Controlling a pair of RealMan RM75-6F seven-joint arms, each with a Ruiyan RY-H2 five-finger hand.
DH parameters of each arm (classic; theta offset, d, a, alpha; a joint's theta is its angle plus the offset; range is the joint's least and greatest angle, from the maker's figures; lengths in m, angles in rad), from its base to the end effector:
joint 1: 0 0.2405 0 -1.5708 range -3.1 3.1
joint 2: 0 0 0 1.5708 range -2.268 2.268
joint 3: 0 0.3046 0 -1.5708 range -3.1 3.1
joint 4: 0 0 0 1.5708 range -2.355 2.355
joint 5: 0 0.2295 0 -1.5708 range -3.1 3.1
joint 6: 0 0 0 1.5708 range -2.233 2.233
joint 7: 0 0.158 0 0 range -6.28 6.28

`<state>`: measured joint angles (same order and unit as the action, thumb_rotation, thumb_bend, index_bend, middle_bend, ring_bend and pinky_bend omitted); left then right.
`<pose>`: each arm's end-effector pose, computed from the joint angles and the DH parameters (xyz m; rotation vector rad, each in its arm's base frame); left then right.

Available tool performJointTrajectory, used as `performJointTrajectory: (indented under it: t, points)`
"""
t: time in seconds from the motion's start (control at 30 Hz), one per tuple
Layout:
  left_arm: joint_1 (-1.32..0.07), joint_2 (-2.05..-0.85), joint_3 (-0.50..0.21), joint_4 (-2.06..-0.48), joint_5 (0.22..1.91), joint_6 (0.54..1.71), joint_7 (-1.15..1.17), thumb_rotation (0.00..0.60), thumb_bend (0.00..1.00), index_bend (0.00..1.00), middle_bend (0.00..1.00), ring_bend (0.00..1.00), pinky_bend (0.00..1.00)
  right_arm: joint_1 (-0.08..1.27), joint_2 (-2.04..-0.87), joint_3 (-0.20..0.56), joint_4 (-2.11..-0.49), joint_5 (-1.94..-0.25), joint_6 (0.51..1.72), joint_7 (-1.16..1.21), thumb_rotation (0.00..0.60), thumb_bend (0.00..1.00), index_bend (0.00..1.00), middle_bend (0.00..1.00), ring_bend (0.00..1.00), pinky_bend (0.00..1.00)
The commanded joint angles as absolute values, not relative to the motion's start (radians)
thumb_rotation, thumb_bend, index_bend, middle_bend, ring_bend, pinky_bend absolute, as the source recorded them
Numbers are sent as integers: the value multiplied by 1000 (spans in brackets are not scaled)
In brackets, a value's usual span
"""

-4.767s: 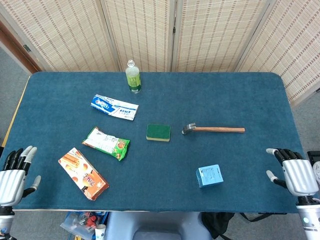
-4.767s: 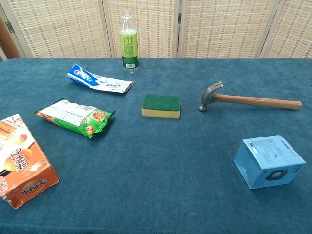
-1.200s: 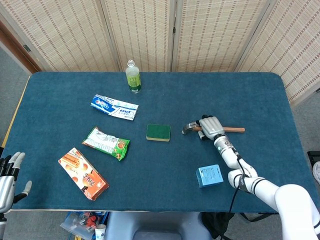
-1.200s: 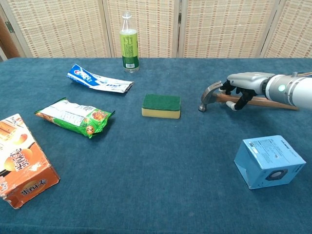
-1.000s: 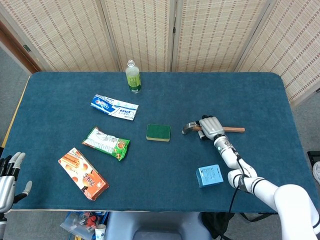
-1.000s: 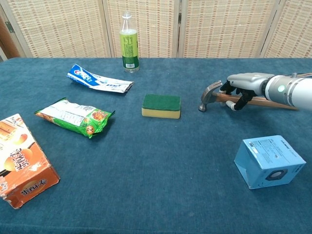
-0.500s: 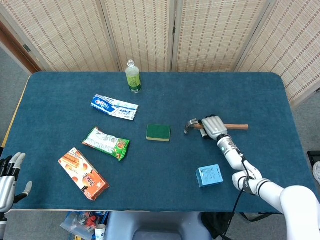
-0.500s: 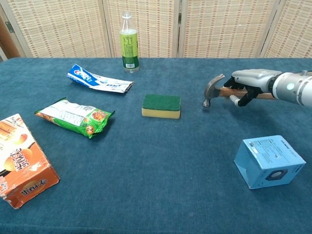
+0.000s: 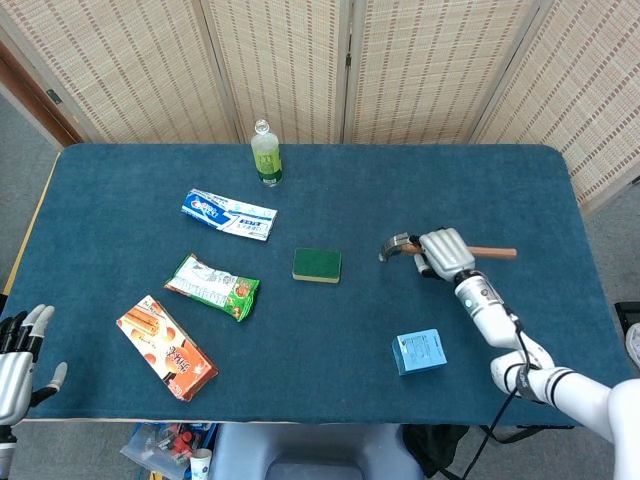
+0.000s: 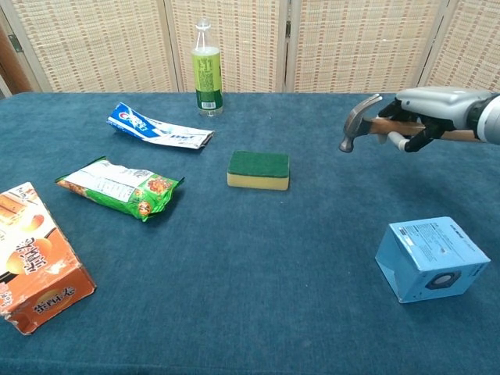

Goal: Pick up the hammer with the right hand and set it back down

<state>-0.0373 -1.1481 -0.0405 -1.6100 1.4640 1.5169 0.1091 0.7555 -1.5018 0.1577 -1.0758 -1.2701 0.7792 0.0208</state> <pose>-0.3733 0.1804 0.1570 -1.3433 -0.8704 -0.8020 -0.2709 -0.4606 0.0103 1.8154 -0.9360 0.7715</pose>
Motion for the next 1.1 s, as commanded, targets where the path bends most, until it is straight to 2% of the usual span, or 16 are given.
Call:
performJointTrajectory:
  t: [0.03, 0.17, 0.37, 0.8, 1.1]
  points:
    - [-38, -1148, -40, -1612, 1466, 1517, 111, 600, 348, 0, 0, 0, 0, 740, -1487, 156, -1095, -1270, 801, 10, 600, 728, 647, 724, 585, 518]
    - [-38, -1147, -40, -1615, 1467, 1518, 114, 600, 348, 0, 0, 0, 0, 728, -1480, 158, -1104, -1268, 822, 6, 600, 737, 656, 740, 611, 637]
    - [-35, -1145, -38, -1616, 1464, 1517, 116, 600, 348, 0, 0, 0, 0, 720, -1475, 156, -1117, -1273, 836, 10, 600, 742, 659, 751, 640, 690]
    - [-31, -1141, -35, -1619, 1460, 1516, 119, 600, 348, 0, 0, 0, 0, 748, -1465, 162, -1204, -1303, 808, 62, 600, 743, 667, 760, 656, 711]
    - [-27, -1137, -31, -1624, 1464, 1520, 119, 600, 348, 0, 0, 0, 0, 813, -1511, 189, -1238, -1284, 741, 69, 600, 742, 667, 760, 657, 710]
